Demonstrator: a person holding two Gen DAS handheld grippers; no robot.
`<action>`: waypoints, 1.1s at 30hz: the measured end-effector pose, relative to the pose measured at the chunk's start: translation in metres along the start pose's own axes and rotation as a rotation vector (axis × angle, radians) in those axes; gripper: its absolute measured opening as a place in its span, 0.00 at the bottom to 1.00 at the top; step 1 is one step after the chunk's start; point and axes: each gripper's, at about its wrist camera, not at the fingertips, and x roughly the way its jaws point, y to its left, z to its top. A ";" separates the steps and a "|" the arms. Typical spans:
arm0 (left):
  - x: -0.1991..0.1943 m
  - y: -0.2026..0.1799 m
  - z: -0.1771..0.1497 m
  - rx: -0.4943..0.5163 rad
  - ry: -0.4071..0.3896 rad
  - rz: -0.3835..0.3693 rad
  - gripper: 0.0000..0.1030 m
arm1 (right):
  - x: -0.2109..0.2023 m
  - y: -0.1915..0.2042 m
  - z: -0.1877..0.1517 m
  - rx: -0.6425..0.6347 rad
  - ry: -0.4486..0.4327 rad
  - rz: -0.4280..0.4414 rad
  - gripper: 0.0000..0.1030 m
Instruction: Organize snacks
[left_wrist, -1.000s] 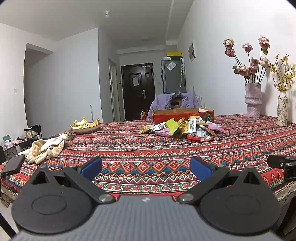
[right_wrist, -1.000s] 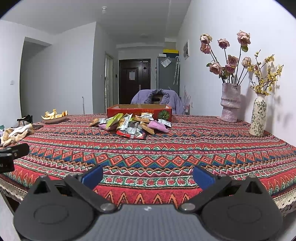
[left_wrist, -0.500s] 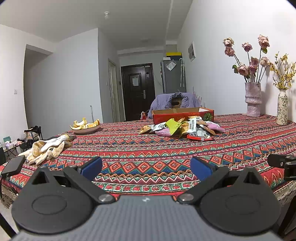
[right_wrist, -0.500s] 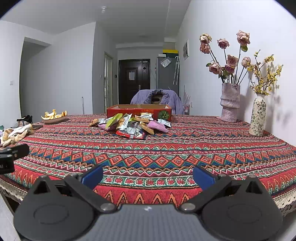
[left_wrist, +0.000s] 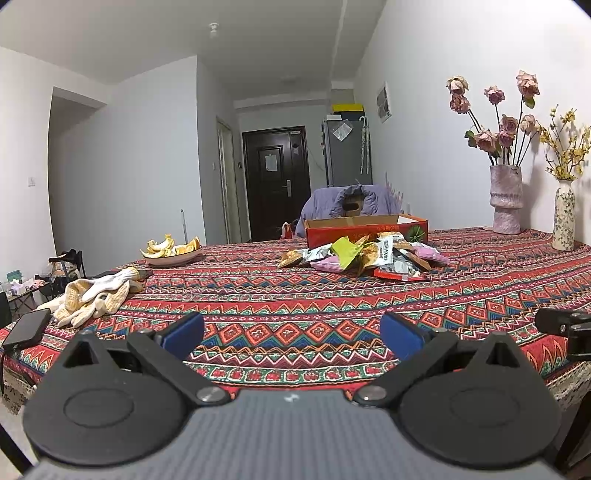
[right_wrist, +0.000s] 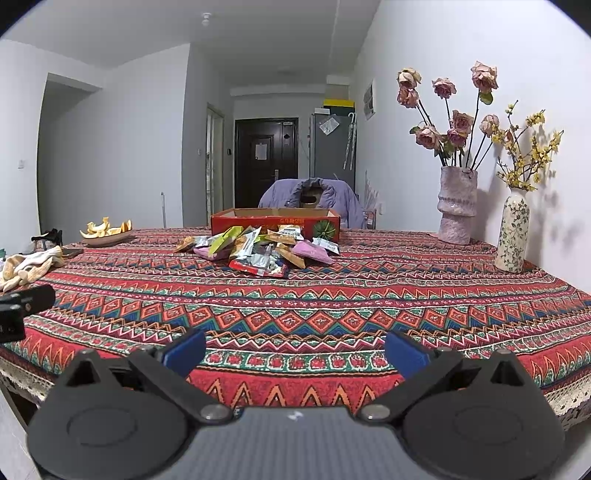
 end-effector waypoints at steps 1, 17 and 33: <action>0.000 0.000 0.000 0.000 0.001 0.000 1.00 | 0.000 0.001 0.000 0.000 0.001 0.000 1.00; -0.001 0.000 0.001 -0.004 0.002 0.001 1.00 | 0.000 0.000 0.000 -0.002 -0.003 -0.005 1.00; 0.004 0.000 0.004 -0.003 0.015 -0.002 1.00 | -0.001 0.000 0.005 -0.009 -0.012 -0.009 1.00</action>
